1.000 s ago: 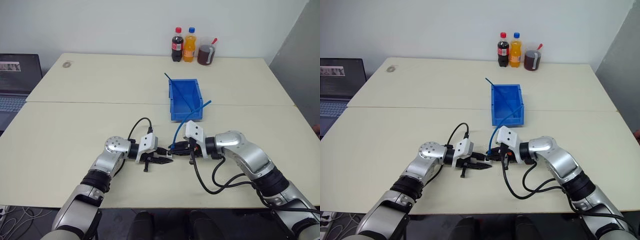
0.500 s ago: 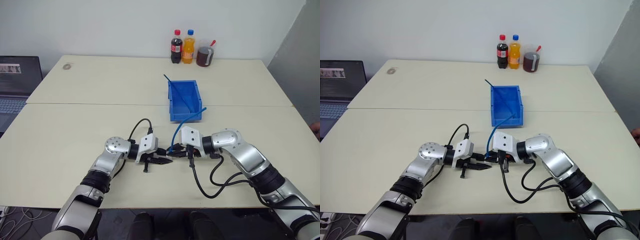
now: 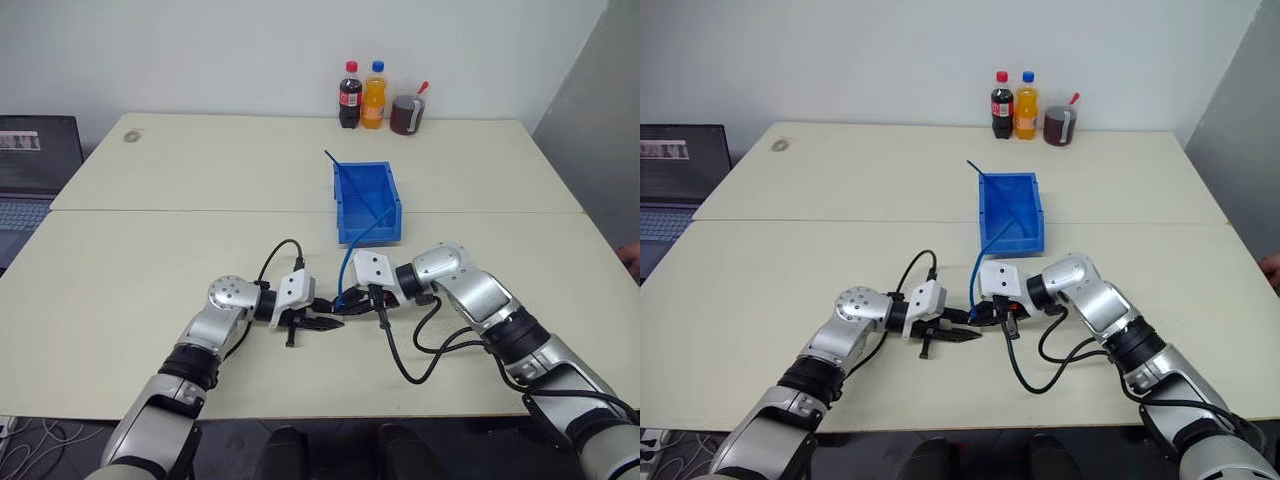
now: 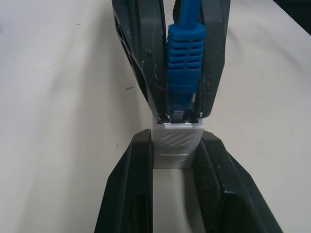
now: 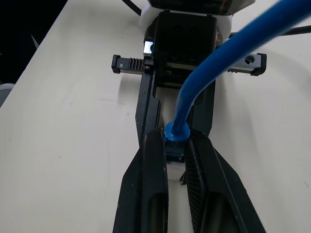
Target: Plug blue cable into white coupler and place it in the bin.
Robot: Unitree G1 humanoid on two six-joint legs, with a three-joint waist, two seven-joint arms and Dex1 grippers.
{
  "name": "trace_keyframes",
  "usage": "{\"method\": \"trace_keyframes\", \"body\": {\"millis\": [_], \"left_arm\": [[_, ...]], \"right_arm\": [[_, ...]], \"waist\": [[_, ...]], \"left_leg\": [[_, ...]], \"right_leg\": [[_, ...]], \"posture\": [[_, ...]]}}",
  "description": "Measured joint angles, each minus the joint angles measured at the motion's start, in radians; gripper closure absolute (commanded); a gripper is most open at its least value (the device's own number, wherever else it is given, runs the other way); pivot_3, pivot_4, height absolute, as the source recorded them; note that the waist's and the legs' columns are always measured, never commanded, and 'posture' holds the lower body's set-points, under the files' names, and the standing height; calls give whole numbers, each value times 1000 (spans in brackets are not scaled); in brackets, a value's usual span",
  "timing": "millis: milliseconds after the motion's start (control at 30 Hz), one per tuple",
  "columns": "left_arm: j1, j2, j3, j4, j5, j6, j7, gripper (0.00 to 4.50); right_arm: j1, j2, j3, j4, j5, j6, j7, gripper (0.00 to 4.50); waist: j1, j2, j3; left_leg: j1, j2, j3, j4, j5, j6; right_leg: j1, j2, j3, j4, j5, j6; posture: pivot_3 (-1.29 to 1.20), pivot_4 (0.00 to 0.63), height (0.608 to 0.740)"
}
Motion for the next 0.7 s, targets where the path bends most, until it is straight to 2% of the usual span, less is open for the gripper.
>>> {"method": "trace_keyframes", "body": {"millis": [100, 133, 167, 200, 267, 333, 433, 467, 533, 600, 700], "left_arm": [[9, 5, 3, -14, 4, 7, 9, 3720], [14, 6, 5, -22, 5, 12, 13, 3370], [16, 7, 6, -25, 5, 14, 15, 3370], [19, 7, 10, -35, 4, 25, 18, 2985], [27, 9, 17, -57, -1, 57, 21, 2760], [55, 12, 32, -126, -26, 124, 39, 2292], [98, 30, 87, -298, -104, 264, 88, 1591], [137, 60, 132, -445, -149, 347, 132, 1354], [154, 74, 163, -524, -166, 388, 167, 1017], [197, 81, 207, -645, -175, 455, 260, 546], [200, 66, 262, -763, -214, 559, 385, 100]], "right_arm": [[8, 6, -3, 4, -1, -9, -8, 4285], [14, 10, -8, 4, -1, -8, -14, 4285], [16, 12, -10, 4, -1, -8, -15, 4285], [18, 14, -22, 2, 0, -3, -17, 4285], [21, 14, -36, -1, 3, 20, -20, 4285], [40, 4, -61, -29, 8, 59, -29, 4285], [71, -9, -120, -83, 46, 178, -63, 4285], [78, -12, -194, -108, 114, 334, -97, 4285], [70, -15, -268, -114, 166, 442, -129, 4285], [-6, 4, -378, -113, 256, 607, -177, 4285], [-161, 2, -438, -37, 296, 672, -189, 4285]], "waist": [[-6, 1, -1], [-7, 2, -2], [-8, 2, -2], [-8, 1, -2], [-8, 2, -2], [-8, 2, -1], [-7, 1, 0], [-9, 2, 0], [-11, 2, 1], [-18, 3, 4], [-21, 3, 4]], "left_leg": [[1, 0, 0, 0, 0, 0], [1, 0, 0, 0, 0, 0], [1, 0, 0, 0, 0, 0], [1, 0, 0, 0, 0, 0], [2, 0, 0, 0, 0, 0], [1, 0, 0, 0, 0, 0], [1, 0, 0, 1, 0, 0], [1, 3, 0, 1, 0, 0], [1, 2, 0, 1, 0, 0], [1, 3, 1, 1, 0, 0], [2, 4, 0, 0, 0, 0]], "right_leg": [[0, 0, 0, 1, 0, 0], [0, 0, 0, 1, 0, 0], [1, 0, 0, 1, 0, 0], [0, 0, 0, 2, 0, 0], [0, 0, 0, 4, 0, 0], [0, 0, 0, 5, -2, 3], [-1, 0, 0, 7, -3, 4], [-1, 0, 1, 7, -3, 3], [-1, 0, 1, 7, -2, 2], [-2, 0, 3, 8, -2, 2], [-2, 3, 1, 8, -3, 3]], "posture": [[0, 150, 740], [0, 150, 740], [0, 150, 740], [0, 150, 740], [0, 150, 740], [0, 150, 740], [0, 150, 740], [0, 150, 740], [0, 150, 740], [0, 150, 740], [0, 150, 740]]}}
